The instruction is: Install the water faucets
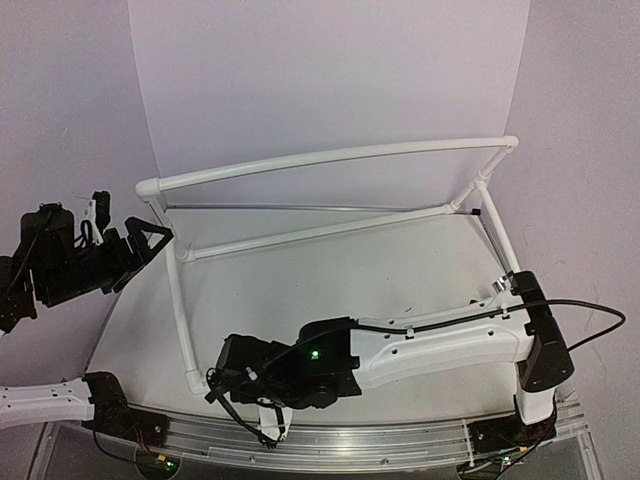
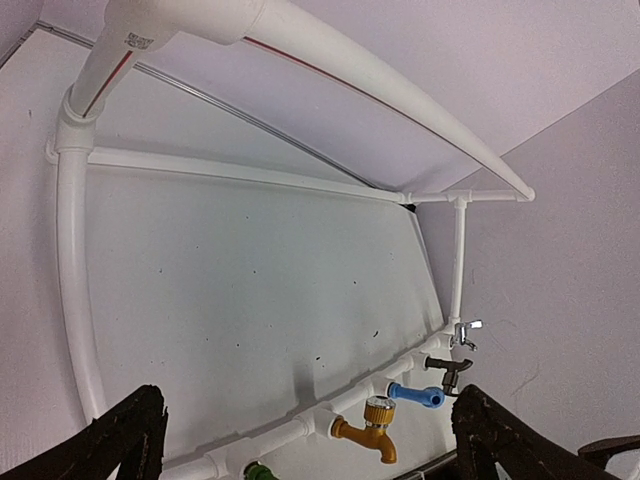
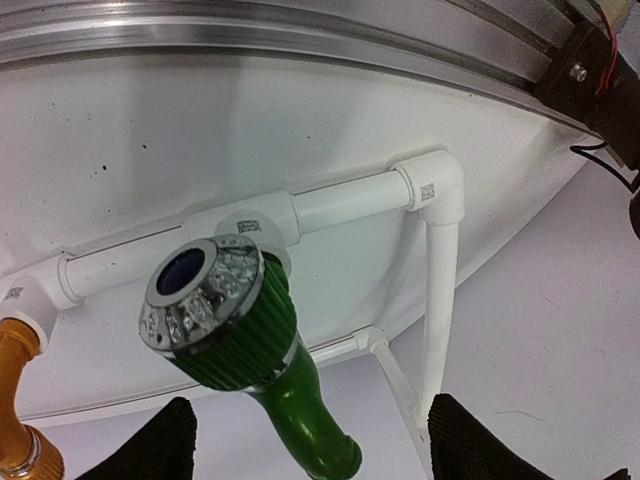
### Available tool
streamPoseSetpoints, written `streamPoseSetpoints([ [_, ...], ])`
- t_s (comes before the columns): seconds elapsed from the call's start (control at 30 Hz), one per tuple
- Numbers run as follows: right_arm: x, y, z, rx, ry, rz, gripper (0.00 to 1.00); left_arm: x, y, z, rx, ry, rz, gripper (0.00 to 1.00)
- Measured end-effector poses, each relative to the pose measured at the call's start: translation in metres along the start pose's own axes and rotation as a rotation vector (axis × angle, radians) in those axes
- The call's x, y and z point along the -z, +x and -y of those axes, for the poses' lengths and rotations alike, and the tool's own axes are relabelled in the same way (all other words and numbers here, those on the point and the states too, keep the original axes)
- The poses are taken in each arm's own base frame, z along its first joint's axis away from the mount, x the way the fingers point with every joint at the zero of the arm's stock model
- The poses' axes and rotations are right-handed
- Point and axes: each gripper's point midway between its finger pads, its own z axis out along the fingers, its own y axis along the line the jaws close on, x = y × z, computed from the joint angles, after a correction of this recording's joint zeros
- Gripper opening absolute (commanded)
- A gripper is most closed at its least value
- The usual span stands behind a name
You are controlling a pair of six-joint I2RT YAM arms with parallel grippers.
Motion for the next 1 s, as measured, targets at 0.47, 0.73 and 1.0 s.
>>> streamPoseSetpoints([
  [0.47,-0.023,-0.010,-0.009,0.023,-0.051,-0.009,0.59,0.003,-0.001,0.000,0.003,0.008,0.006,1.00],
  [0.73,-0.034,-0.014,-0.015,-0.001,-0.079,-0.010,0.52,0.003,-0.001,0.000,0.003,0.008,0.006,1.00],
  [1.0,-0.037,-0.012,-0.014,-0.072,-0.082,-0.012,0.50,0.002,-0.001,0.000,0.002,0.007,0.006,1.00],
])
